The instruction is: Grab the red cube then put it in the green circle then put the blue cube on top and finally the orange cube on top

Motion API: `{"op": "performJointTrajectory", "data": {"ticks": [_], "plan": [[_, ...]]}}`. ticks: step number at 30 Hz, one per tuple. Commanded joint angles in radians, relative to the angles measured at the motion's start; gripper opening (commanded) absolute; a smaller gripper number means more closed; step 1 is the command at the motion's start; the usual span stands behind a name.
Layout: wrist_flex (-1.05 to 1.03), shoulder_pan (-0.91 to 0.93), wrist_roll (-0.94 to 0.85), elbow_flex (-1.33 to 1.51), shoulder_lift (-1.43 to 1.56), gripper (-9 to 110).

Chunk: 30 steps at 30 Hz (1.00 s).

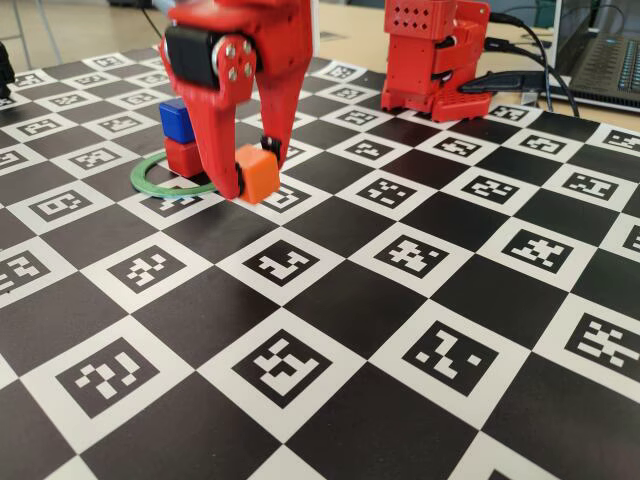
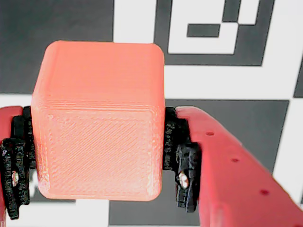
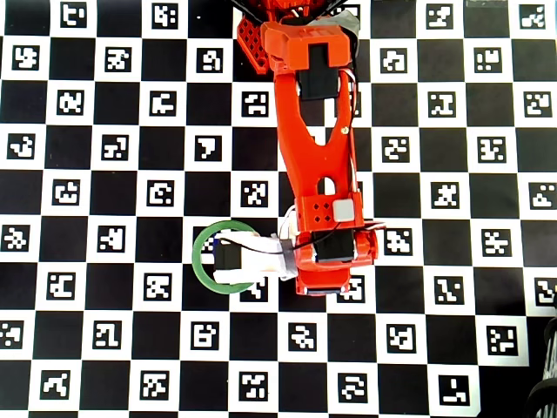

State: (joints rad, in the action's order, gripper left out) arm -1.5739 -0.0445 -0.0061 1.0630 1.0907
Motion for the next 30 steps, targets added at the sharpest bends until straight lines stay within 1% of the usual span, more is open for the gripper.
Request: {"op": "performJointTrajectory", "data": {"ticks": [1, 6, 15, 22, 30], "plan": [[-0.104, 0.049, -0.046, -0.138, 0.192, 9], [-0.192, 0.141, -0.14, -0.175, 0.252, 9], [-0.221, 0.318, -0.272, -0.169, 0.276, 9], [-0.184, 0.382, -0.308, -0.106, 0.291, 9], [-0.098, 0.382, -0.287, 0.015, 0.314, 9]]}}
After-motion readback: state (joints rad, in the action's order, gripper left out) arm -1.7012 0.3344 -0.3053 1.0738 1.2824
